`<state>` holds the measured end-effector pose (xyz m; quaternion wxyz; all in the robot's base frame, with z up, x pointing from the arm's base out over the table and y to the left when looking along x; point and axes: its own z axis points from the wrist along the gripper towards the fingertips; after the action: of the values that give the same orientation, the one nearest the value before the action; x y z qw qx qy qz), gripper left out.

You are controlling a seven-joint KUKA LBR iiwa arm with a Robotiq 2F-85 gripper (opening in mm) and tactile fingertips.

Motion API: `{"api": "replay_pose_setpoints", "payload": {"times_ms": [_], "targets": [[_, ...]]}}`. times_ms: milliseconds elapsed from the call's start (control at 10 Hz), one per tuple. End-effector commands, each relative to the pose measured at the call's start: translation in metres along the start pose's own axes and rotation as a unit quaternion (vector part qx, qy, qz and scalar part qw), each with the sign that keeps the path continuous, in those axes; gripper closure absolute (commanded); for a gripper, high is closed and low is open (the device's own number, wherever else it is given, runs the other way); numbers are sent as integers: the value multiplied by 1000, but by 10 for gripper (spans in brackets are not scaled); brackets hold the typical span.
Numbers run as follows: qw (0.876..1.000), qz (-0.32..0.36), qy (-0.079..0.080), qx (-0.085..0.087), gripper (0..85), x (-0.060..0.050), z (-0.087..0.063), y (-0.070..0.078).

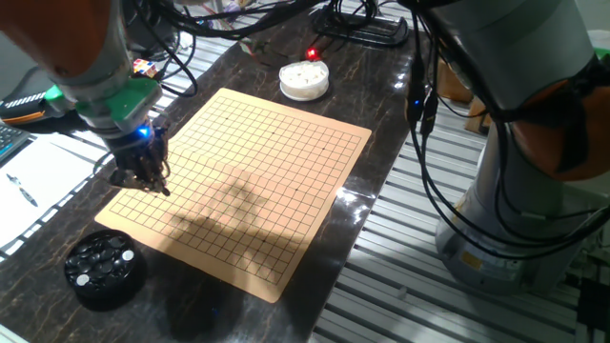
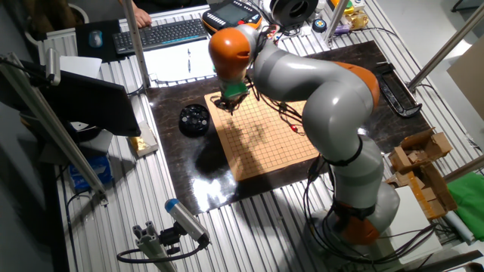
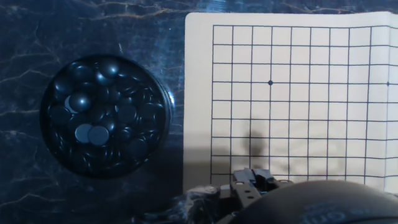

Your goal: Play the first move as black on the 3-4 point in the upper right corner of the Go board

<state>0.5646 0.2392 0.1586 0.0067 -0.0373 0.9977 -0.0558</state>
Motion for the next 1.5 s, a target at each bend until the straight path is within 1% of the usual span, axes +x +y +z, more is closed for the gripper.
{"api": "replay_pose_setpoints", "payload": {"times_ms": [0,100,300,400,600,700,900,1100,1300,1400], "targets": [[1000,-3,-2,11,843,6,0,1],[1000,-4,-3,18,843,14,0,3],[999,-12,-9,46,843,29,3,6],[998,-15,-11,52,843,34,7,7],[998,-20,-22,57,843,44,19,5],[997,-22,-26,64,843,48,24,5],[996,-26,-28,82,843,57,29,6],[996,-28,-29,85,843,65,32,4],[996,-29,-30,80,843,75,37,-1],[996,-29,-32,80,843,79,41,-2]]}}
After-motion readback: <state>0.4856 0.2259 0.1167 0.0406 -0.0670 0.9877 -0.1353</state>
